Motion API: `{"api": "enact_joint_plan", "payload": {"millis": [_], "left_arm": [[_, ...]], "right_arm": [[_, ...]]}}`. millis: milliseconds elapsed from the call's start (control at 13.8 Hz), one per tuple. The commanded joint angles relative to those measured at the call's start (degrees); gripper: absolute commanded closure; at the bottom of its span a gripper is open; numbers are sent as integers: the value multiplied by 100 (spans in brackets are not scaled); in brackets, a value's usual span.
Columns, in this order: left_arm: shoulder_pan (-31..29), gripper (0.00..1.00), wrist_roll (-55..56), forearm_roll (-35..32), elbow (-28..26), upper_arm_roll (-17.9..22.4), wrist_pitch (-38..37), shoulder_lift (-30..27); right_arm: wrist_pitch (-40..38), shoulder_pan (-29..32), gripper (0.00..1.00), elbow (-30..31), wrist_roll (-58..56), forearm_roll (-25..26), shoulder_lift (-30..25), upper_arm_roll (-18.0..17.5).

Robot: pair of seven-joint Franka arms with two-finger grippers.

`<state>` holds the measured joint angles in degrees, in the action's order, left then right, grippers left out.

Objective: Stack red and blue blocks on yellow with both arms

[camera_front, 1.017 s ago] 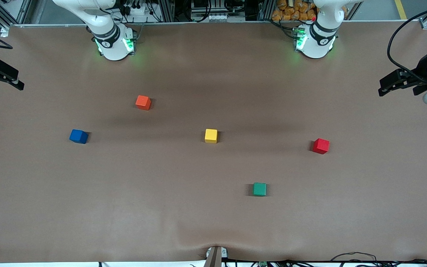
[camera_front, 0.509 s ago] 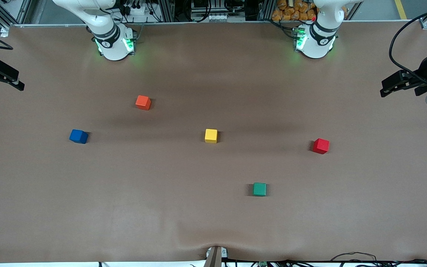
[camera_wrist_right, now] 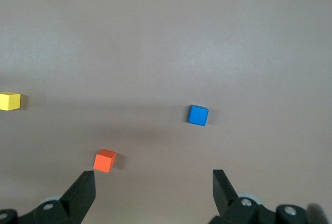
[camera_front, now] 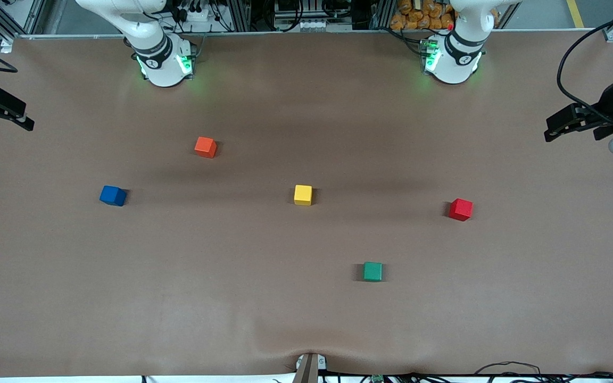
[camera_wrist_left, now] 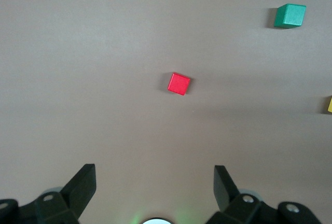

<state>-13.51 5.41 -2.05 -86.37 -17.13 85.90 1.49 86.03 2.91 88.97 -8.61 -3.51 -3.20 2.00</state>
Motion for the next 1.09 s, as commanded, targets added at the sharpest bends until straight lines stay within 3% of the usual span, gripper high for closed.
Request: {"api": "enact_joint_plan", "payload": {"millis": [0, 1017], "left_arm": [[-38, 0, -22, -32, -117, -36, 103, -61], [-47, 0, -22, -14, -337, -36, 287, -105]], "right_arm": [[-24, 60, 0, -99, 0, 61, 48, -33], [-60, 60, 0, -135, 8, 43, 74, -24]]}}
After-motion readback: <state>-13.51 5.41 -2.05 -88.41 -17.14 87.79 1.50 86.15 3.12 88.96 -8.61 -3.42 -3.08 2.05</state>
